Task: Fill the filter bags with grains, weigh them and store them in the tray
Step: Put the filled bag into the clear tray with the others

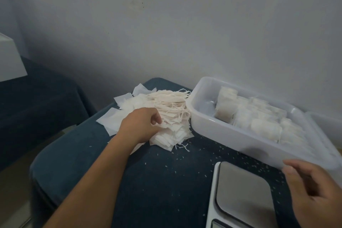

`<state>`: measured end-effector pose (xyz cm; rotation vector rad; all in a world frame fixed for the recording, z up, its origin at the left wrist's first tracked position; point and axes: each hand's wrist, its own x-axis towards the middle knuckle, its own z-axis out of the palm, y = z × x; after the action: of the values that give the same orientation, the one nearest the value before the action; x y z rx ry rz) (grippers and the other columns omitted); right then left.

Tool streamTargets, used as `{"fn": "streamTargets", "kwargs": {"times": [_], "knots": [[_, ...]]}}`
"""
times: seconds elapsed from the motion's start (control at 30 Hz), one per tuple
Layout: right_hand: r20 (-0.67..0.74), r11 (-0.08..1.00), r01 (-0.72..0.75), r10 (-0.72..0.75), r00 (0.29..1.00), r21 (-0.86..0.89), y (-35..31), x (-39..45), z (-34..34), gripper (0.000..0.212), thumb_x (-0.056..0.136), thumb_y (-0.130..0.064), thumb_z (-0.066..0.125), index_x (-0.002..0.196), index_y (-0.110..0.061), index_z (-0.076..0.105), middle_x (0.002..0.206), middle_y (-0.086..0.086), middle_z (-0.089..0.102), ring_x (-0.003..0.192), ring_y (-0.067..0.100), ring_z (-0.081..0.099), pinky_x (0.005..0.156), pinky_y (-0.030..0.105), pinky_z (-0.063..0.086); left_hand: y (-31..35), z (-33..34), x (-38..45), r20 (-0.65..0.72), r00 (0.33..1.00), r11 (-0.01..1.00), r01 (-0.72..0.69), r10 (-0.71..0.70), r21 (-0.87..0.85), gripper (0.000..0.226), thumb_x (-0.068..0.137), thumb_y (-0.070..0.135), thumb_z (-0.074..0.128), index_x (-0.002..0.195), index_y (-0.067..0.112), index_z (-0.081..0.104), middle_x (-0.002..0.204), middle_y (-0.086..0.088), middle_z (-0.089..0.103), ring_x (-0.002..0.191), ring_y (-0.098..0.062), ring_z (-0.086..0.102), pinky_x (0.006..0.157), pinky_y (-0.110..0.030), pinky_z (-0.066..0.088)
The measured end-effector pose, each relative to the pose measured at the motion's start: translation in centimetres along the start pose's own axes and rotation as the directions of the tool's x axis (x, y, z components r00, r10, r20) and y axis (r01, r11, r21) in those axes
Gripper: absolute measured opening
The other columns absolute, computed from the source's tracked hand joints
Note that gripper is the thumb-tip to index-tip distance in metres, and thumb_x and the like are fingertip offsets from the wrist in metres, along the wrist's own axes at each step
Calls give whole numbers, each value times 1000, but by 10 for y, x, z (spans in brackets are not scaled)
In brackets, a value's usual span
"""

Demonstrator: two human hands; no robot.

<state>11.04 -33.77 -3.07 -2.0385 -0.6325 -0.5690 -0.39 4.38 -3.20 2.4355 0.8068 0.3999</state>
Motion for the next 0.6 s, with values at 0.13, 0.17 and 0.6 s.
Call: {"fn": "streamTargets", "kwargs": {"times": [0.13, 0.17, 0.6], "knots": [[-15, 999, -8, 8, 1000, -34, 5, -1, 3, 33, 90, -64, 54, 101, -38, 71, 77, -4, 73, 62, 20, 63, 60, 34, 49, -6, -5, 0, 90, 995, 998, 41, -45, 41, 33, 81, 14, 71, 94, 42, 60, 97, 21, 59, 93, -4, 58, 84, -34, 56], [-20, 999, -9, 8, 1000, -36, 5, -1, 4, 32, 90, -63, 55, 101, -37, 71, 77, -3, 73, 63, 20, 63, 61, 35, 49, -8, -7, 0, 109, 992, 998, 51, -56, 48, 34, 81, 13, 71, 95, 41, 59, 97, 21, 58, 92, -5, 58, 85, -35, 57], [21, 997, -68, 68, 997, -20, 24, 1, 4, 33, 94, -69, 54, 111, -45, 69, 86, -12, 71, 68, 18, 66, 60, 42, 54, -35, -40, -37, 90, 994, 990, 46, -59, 135, 21, 84, 37, 74, 91, 35, 54, 92, 15, 60, 85, -3, 57, 71, -26, 46]]}}
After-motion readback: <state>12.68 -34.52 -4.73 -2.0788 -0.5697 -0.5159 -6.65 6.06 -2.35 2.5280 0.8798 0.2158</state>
